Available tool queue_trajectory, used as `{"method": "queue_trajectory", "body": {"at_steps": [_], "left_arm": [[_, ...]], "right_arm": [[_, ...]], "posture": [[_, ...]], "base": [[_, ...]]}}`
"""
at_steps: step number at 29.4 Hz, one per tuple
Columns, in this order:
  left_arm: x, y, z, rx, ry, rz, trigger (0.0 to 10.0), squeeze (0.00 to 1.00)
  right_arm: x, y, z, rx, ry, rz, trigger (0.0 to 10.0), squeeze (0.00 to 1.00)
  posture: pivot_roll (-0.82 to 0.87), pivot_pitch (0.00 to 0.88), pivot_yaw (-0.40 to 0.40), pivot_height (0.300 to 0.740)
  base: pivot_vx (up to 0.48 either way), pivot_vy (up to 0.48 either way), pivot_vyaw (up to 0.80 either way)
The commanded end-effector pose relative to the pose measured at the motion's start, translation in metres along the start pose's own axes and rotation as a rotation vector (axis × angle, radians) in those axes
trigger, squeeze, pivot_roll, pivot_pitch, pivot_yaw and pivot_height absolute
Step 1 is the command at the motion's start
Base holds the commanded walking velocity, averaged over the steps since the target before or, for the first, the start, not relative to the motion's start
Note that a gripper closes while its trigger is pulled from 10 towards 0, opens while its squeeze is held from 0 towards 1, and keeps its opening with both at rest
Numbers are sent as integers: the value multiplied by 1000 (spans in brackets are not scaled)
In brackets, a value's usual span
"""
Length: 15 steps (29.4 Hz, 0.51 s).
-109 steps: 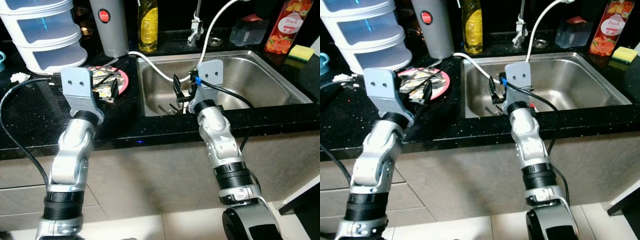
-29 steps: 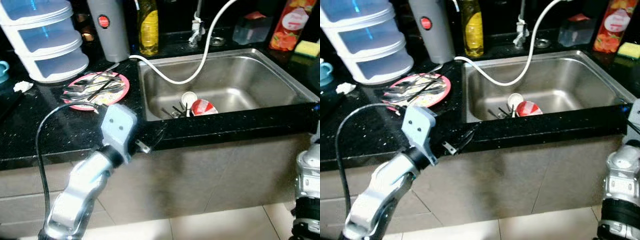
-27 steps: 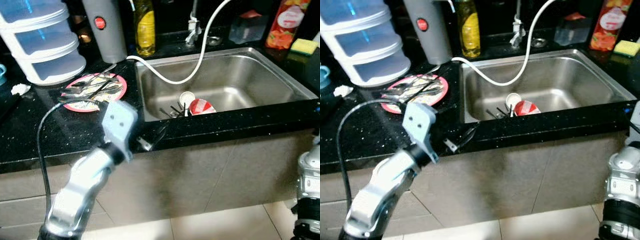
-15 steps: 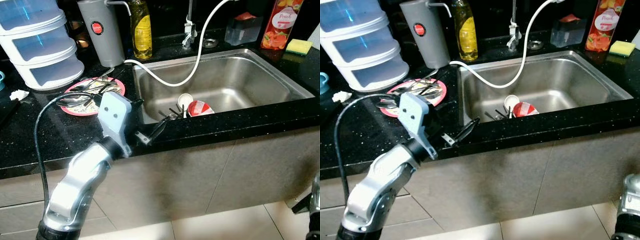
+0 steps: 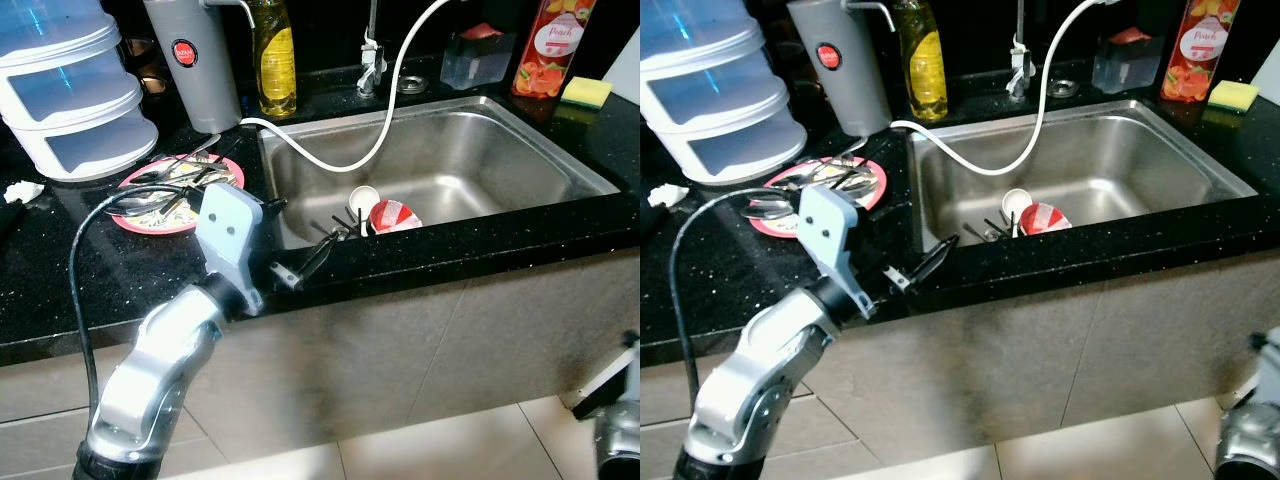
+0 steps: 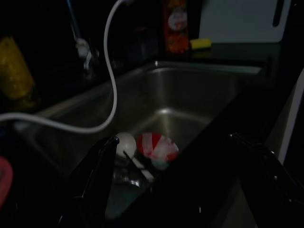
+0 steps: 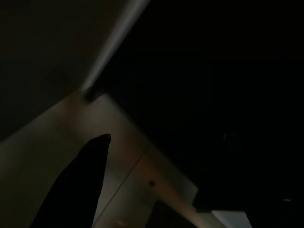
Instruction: Kitchen organization
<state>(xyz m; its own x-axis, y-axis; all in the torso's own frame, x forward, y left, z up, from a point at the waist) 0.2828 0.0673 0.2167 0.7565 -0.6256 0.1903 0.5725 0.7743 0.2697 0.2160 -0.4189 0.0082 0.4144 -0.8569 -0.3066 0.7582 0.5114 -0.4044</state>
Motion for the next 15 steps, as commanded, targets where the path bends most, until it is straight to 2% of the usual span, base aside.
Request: {"method": "queue_trajectory", "body": {"at_steps": [1, 2, 3, 5, 6, 7, 9, 12, 14, 15], "left_arm": [[-5, 3, -13, -16, 45, 26, 10000, 0], [-8, 7, -20, 2, 68, 74, 10000, 0], [-8, 7, -20, 2, 68, 74, 10000, 0], [-18, 32, -29, 97, 116, 271, 10000, 0], [-18, 32, -29, 97, 116, 271, 10000, 0], [-25, 45, -30, 172, 135, 369, 10000, 0], [-36, 62, -28, 274, 158, 479, 10000, 0], [-43, 71, -28, 317, 175, 536, 10000, 0], [-61, 89, -28, 407, 227, 661, 10000, 0], [-61, 89, -28, 407, 227, 661, 10000, 0]], "right_arm": [[-17, 36, -31, -101, 70, 208, 10000, 0], [-35, 63, -55, -194, 118, 374, 10000, 0], [-35, 63, -55, -194, 118, 374, 10000, 0], [-77, 106, -92, -373, 177, 694, 10000, 0], [-77, 106, -92, -373, 177, 694, 10000, 0], [-92, 119, -102, -450, 179, 798, 10000, 0], [-108, 133, -110, -525, 173, 906, 10000, 0], [-113, 138, -111, -561, 164, 931, 10000, 0], [-122, 147, -113, -663, 130, 993, 10000, 0], [-122, 147, -113, -663, 130, 993, 10000, 0]], "posture": [[37, 0, 40, 740], [47, 0, 24, 740], [47, 0, 24, 740], [86, 0, 1, 740], [86, 0, 1, 740], [86, 0, 1, 740], [128, 0, -13, 740], [143, 0, -19, 740], [171, 0, -31, 740], [171, 0, -31, 740]], "base": [[0, 0, 0], [0, 0, 0], [0, 0, 0], [0, 0, 0], [0, 0, 0], [0, 0, 0], [0, 0, 0], [0, 0, 0], [0, 0, 0], [0, 0, 0]]}}
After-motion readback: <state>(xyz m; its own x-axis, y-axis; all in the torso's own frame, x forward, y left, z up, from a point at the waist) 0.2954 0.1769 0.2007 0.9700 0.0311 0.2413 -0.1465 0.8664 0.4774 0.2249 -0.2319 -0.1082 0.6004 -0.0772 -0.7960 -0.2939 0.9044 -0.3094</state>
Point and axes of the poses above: a point about 5 cm out from each wrist's last joint towards the gripper, its own x axis pointing out of the wrist towards the gripper, its own z axis along the axis of the wrist's last joint, y = z × x, the point moved 5 cm from there along x, pointing out of the wrist towards the gripper, and after that the axes turned 13 degrees about x, right-handed, at the moved point
